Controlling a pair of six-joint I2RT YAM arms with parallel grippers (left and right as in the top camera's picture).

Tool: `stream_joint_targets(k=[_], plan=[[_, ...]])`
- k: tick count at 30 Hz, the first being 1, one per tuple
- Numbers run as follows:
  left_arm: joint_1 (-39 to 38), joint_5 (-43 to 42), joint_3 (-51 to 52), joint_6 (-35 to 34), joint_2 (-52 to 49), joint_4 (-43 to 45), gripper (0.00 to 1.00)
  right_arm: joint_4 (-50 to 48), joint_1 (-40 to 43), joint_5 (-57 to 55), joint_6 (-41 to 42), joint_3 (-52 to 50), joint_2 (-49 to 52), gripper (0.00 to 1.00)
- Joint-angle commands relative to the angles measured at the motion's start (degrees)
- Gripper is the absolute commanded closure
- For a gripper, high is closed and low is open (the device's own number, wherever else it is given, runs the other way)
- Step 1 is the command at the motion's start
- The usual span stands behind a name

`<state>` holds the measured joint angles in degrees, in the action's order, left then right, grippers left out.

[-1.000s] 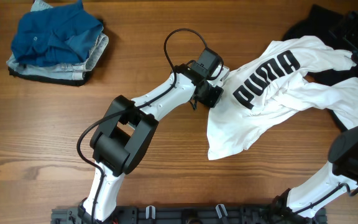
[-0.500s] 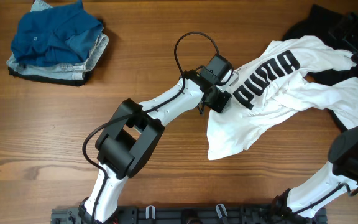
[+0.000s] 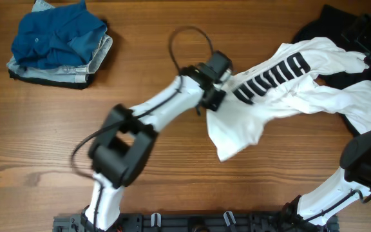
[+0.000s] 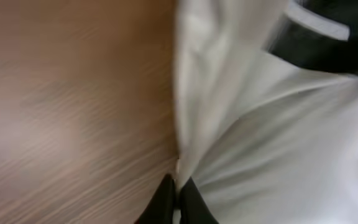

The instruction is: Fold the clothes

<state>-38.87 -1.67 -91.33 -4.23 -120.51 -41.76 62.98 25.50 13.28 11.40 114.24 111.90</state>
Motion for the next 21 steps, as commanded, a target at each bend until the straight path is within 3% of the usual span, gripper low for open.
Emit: stream_joint_targets(k=[1,9,16,21], plan=[[7.8,8.9,-2.9,-2.3,13.0,-5.0,0.96,0.0,-2.1,1.2,-0.7,-0.4,-0.2,0.12],[23.2,8.8,-2.9,-4.0,23.4,-19.6,0.96,0.9,-9.1,1.2,-0.9,-0.4,-0.2,0.11],[26.3,8.8,-2.8,-4.2,23.2,-29.6,0.96,5.9,-16.5,1.8,-4.3,-0.4,-0.2,0.07],[26.6,15.7,-2.6,-15.2,23.2,-37.2,0.96,7.0,-22.1,1.7,-5.6,-0.4,1.3,0.07]])
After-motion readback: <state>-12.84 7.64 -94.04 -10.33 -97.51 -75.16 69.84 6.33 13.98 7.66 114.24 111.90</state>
